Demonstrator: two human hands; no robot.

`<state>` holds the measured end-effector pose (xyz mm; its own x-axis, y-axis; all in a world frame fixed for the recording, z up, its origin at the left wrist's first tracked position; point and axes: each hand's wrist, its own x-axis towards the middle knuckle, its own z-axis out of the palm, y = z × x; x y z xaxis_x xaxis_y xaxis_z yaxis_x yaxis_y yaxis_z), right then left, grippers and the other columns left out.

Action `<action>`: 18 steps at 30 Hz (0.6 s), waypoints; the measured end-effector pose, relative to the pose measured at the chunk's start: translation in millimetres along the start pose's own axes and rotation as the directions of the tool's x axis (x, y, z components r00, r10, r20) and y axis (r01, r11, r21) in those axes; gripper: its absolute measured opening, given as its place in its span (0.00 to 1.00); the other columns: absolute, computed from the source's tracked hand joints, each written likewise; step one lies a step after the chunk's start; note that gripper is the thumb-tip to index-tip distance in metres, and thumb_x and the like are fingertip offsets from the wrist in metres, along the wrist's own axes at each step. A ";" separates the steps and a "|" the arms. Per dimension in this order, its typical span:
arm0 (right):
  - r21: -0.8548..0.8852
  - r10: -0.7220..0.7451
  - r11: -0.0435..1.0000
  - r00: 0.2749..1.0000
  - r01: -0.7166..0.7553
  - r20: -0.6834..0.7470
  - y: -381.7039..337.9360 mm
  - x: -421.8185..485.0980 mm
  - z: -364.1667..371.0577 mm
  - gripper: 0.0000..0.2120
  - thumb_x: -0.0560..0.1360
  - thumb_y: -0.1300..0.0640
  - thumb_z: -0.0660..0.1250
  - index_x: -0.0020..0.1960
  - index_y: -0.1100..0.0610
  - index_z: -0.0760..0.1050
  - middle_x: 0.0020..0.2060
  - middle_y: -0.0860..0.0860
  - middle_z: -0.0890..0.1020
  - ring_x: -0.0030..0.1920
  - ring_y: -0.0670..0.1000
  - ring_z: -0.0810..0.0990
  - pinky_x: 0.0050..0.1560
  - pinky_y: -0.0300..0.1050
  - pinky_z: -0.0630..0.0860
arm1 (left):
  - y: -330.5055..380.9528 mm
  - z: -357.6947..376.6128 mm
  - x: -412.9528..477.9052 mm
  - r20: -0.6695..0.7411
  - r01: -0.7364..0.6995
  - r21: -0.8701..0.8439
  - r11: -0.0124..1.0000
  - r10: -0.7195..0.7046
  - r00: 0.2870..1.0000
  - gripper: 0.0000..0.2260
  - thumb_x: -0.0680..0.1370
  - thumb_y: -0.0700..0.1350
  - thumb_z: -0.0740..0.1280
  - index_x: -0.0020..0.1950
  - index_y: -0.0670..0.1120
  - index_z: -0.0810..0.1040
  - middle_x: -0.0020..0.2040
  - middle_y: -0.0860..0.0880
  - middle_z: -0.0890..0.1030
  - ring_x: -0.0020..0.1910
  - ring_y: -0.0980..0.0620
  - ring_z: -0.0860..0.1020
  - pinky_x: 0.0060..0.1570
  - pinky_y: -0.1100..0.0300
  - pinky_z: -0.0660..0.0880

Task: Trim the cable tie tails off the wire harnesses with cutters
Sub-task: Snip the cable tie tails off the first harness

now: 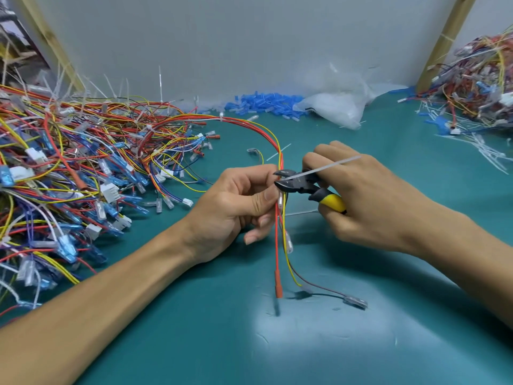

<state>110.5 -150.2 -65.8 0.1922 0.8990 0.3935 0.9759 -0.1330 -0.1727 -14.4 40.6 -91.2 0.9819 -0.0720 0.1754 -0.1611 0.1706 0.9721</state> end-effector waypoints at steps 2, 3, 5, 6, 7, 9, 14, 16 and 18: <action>-0.001 0.003 1.000 1.000 -0.003 0.001 0.8 0.6 0.9 0.05 0.70 0.55 0.54 0.46 0.50 0.60 0.40 0.46 0.64 0.43 0.54 0.65 0.43 0.45 0.60 | 0.3 -0.4 0.2 0.013 -0.005 -0.021 1.000 0.005 1.000 0.10 0.77 0.44 0.67 0.43 0.39 0.71 0.30 0.46 0.68 0.21 0.53 0.65 0.22 0.52 0.62; 0.002 0.005 1.000 1.000 -0.005 0.000 1.0 0.6 1.9 0.06 0.70 0.56 0.54 0.46 0.50 0.59 0.40 0.45 0.64 0.43 0.54 0.65 0.43 0.45 0.60 | 0.3 -0.6 0.0 0.020 -0.009 -0.037 0.999 0.010 1.000 0.11 0.78 0.44 0.68 0.43 0.39 0.70 0.30 0.47 0.70 0.21 0.53 0.66 0.23 0.48 0.63; 0.028 0.009 1.000 1.000 -0.009 0.003 1.9 -0.3 3.8 0.10 0.70 0.60 0.57 0.46 0.49 0.58 0.40 0.44 0.63 0.43 0.53 0.63 0.43 0.44 0.59 | 0.9 -0.7 -1.2 0.031 -0.026 -0.074 0.997 0.028 0.999 0.12 0.77 0.46 0.72 0.42 0.42 0.71 0.30 0.48 0.71 0.21 0.54 0.67 0.23 0.53 0.68; 0.048 0.012 0.999 1.000 -0.012 0.009 2.7 -0.5 3.6 0.12 0.70 0.62 0.59 0.46 0.49 0.58 0.39 0.43 0.63 0.43 0.52 0.63 0.43 0.43 0.59 | 1.6 -0.2 -1.9 0.030 -0.032 -0.080 0.996 0.034 0.999 0.12 0.76 0.47 0.73 0.41 0.43 0.73 0.30 0.48 0.71 0.21 0.53 0.67 0.22 0.59 0.67; 0.065 0.017 0.998 1.000 -0.018 0.021 3.4 -0.6 2.7 0.13 0.70 0.63 0.60 0.46 0.49 0.59 0.39 0.41 0.63 0.43 0.52 0.63 0.43 0.43 0.60 | 2.2 0.2 -2.3 0.020 -0.036 -0.079 0.996 0.038 0.999 0.11 0.75 0.48 0.73 0.40 0.44 0.74 0.29 0.47 0.71 0.21 0.53 0.67 0.21 0.63 0.66; 0.084 0.039 0.996 0.998 -0.043 0.054 5.6 -1.1 0.1 0.11 0.72 0.63 0.62 0.44 0.51 0.62 0.39 0.41 0.66 0.42 0.52 0.64 0.43 0.47 0.64 | 2.7 1.6 -2.9 -0.019 -0.058 -0.069 0.996 0.057 0.998 0.08 0.75 0.46 0.72 0.38 0.45 0.77 0.28 0.47 0.71 0.20 0.53 0.67 0.20 0.65 0.65; 0.178 0.098 0.978 0.993 -0.109 0.072 10.3 -4.5 -1.1 0.16 0.78 0.59 0.70 0.40 0.52 0.64 0.31 0.48 0.70 0.35 0.54 0.67 0.36 0.54 0.68 | -0.6 3.8 1.3 -0.156 -0.130 -0.004 0.992 0.128 0.979 0.07 0.74 0.47 0.74 0.38 0.46 0.81 0.28 0.47 0.73 0.20 0.54 0.68 0.20 0.66 0.63; 0.225 0.130 0.964 0.989 -0.143 0.071 9.5 -3.4 -2.0 0.16 0.78 0.56 0.70 0.38 0.51 0.64 0.29 0.49 0.70 0.33 0.54 0.66 0.34 0.53 0.68 | -2.7 3.3 3.9 -0.237 -0.139 0.106 0.985 0.161 0.958 0.07 0.73 0.48 0.77 0.38 0.48 0.82 0.29 0.48 0.73 0.20 0.51 0.66 0.22 0.65 0.60; 0.256 0.153 0.952 0.986 -0.166 0.071 8.7 -2.5 -4.1 0.15 0.76 0.52 0.67 0.37 0.48 0.63 0.28 0.50 0.69 0.33 0.54 0.64 0.33 0.52 0.67 | -3.3 2.2 7.1 -0.304 -0.149 0.162 0.975 0.193 0.933 0.05 0.72 0.46 0.77 0.42 0.50 0.81 0.35 0.50 0.76 0.23 0.50 0.69 0.23 0.63 0.62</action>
<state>118.9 -155.4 -64.7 0.3310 0.8957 0.2970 0.8713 -0.1692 -0.4607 -7.1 37.4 -92.8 0.9153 0.2640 0.3041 -0.3201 0.0184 0.9472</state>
